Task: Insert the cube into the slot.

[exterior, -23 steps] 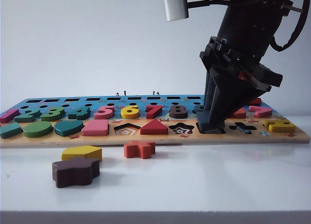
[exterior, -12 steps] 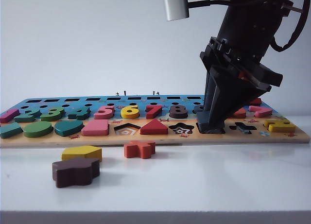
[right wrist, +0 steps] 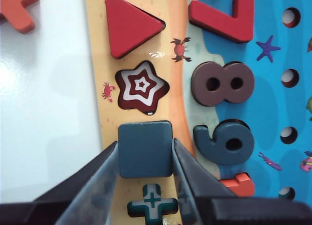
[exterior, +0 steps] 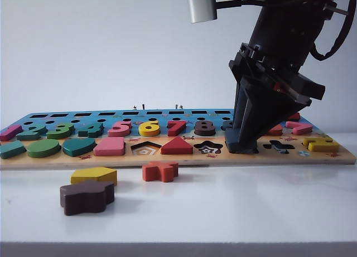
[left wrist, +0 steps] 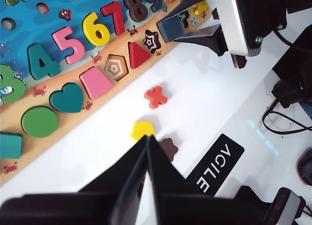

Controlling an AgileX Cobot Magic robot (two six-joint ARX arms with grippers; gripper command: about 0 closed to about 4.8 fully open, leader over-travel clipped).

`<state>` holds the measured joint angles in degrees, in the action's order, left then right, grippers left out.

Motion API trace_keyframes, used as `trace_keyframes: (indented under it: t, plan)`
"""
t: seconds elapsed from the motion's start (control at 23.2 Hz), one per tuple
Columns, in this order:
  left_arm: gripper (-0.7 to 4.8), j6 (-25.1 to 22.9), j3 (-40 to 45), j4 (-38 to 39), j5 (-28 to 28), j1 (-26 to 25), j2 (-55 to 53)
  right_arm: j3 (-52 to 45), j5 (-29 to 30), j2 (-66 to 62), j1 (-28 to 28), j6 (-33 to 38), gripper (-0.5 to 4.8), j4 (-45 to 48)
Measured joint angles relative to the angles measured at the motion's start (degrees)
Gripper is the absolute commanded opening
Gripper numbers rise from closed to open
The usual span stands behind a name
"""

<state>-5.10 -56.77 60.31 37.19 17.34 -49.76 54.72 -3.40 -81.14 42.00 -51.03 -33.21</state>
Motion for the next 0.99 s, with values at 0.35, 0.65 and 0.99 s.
trace_keyframes:
  t: [0.35, 0.65, 0.99]
  plan:
    - [0.17, -0.02, 0.00, 0.00, 0.00, 0.00, 0.00, -0.76, -0.04, -0.02, -0.07, -0.02, 1.10, 0.44]
    - [0.17, 0.00, 0.00, 0.00, 0.02, 0.00, 0.00, -0.83, 0.00, -0.02, -0.07, 0.00, 1.24, 1.07]
    - [0.17, -0.02, 0.00, 0.00, 0.02, 0.00, 0.00, -1.03, -0.02, -0.04, -0.07, 0.17, 1.85, 1.38]
